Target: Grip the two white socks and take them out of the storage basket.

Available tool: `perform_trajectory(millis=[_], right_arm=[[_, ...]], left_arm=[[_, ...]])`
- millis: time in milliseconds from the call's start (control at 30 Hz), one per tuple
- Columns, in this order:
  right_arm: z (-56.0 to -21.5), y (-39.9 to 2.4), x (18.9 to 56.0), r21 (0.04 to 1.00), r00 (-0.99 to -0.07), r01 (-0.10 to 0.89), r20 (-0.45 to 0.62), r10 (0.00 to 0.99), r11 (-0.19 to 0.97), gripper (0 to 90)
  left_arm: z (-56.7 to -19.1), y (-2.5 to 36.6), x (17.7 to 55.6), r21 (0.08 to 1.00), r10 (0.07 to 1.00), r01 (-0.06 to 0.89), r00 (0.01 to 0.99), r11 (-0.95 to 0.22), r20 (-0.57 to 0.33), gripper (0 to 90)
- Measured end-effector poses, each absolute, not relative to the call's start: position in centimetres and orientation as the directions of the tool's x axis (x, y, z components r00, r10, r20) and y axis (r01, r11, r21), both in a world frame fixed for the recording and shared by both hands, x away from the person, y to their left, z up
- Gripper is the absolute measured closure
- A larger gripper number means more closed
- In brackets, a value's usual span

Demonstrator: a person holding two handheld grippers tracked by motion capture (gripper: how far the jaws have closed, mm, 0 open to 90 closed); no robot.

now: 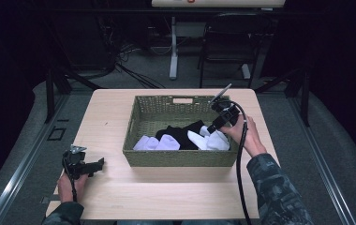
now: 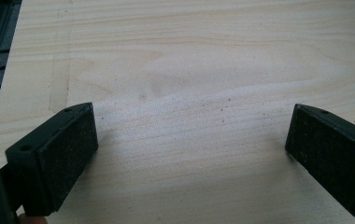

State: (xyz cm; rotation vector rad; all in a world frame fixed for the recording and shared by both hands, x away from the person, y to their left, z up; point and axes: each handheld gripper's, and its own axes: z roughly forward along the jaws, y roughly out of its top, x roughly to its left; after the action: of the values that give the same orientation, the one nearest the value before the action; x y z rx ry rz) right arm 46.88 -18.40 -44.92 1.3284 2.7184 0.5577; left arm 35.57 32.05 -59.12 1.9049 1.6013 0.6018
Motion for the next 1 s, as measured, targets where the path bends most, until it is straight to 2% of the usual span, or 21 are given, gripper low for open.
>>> perform_trajectory(millis=[267, 633, 733, 800, 900, 933, 1000], right_arm=[[-47.3, -17.8, 47.3, 0.292, -0.605, 0.771, 0.063, 0.793, 0.565, 50.0], [-48.8, -17.1, 47.5, 0.256, -0.595, 0.778, 0.008, 0.804, 0.574, 45.6], [-49.2, -16.9, 47.3, 0.257, -0.587, 0.782, -0.005, 0.81, 0.568, 54.4], [-49.2, -16.9, 47.4, 0.229, -0.599, 0.777, -0.016, 0.801, 0.586, 66.5], [-49.1, -17.1, 47.5, 0.202, -0.604, 0.778, -0.021, 0.797, 0.595, 79.6], [-49.4, -17.2, 47.4, 0.236, -0.586, 0.787, -0.003, 0.81, 0.57, 82.4], [-49.3, -17.5, 47.4, 0.234, -0.583, 0.791, 0.007, 0.812, 0.566, 86.5]], left_arm=[[-59.1, 32.1, 35.6, 0.679, 0.983, 0.725, 0.181, -0.118, -0.022, 2.2], [-59.1, 32.0, 35.6, 0.679, 0.983, 0.725, 0.181, -0.118, -0.023, 2.2], [-59.1, 32.0, 35.6, 0.678, 0.983, 0.725, 0.181, -0.118, -0.022, 2.2], [-59.1, 32.0, 35.6, 0.678, 0.983, 0.725, 0.18, -0.118, -0.022, 2.2], [-59.1, 32.0, 35.6, 0.679, 0.983, 0.725, 0.18, -0.117, -0.023, 2.2], [-59.1, 32.0, 35.6, 0.679, 0.983, 0.725, 0.181, -0.118, -0.022, 2.2], [-59.1, 32.1, 35.6, 0.679, 0.983, 0.725, 0.181, -0.118, -0.022, 2.2]])
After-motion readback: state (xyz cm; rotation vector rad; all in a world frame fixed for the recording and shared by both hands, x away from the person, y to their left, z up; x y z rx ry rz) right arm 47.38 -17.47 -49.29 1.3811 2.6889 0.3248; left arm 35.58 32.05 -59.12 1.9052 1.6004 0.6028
